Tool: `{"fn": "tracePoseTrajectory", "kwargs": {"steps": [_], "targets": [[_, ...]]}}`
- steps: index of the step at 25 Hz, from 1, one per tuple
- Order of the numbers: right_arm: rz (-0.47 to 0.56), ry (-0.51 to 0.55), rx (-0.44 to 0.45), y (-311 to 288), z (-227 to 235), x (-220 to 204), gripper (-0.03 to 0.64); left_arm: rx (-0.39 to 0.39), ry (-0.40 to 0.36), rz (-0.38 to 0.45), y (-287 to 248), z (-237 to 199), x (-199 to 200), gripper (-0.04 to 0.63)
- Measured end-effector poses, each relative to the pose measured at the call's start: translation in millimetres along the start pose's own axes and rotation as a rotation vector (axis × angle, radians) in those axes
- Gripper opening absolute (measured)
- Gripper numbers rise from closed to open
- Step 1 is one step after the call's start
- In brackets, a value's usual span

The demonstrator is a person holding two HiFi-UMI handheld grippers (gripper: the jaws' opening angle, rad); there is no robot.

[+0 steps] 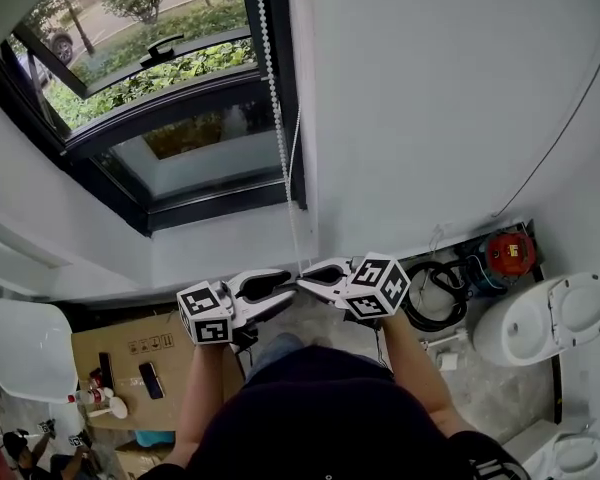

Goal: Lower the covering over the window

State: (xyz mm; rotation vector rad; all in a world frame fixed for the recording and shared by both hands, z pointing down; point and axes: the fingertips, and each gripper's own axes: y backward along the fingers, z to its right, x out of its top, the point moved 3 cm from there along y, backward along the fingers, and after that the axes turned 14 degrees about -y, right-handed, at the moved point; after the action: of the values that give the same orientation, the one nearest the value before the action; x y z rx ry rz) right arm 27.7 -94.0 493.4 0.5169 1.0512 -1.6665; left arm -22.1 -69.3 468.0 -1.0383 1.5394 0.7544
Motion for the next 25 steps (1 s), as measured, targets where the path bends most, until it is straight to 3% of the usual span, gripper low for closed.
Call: {"fn": "tracePoseTrajectory", "kwargs": {"steps": [4,13,21,22,24,25], "targets": [[-0.087,0.017,-0.026,-12,8,-16,0.014,0.044,-0.054,0.005,-4,-6,21,0.147],[-0.073,-0.018,0.002,-13,10,-18,0.014,0.087,-0.115,0.087,-10,-15,62,0.146],[-0.072,-0.014,0.028,-18,0,-19,0.014,0.060,-0.186,0.108,-23,-15,94,0.143],[-0.073,-0.013,0.030,-19,0,-19,0.014,0.056,-0.193,0.099,-23,-14,94,0.128],[-0.078,-0.011,0.032,-21,-1,-20,0.014,0.065,-0.192,0.082,-23,-14,92,0.027],[-0.088,-0.007,0.030,-21,-1,-21,0.014,0.067,-0.180,0.070,-23,-15,90,0.026]]}}
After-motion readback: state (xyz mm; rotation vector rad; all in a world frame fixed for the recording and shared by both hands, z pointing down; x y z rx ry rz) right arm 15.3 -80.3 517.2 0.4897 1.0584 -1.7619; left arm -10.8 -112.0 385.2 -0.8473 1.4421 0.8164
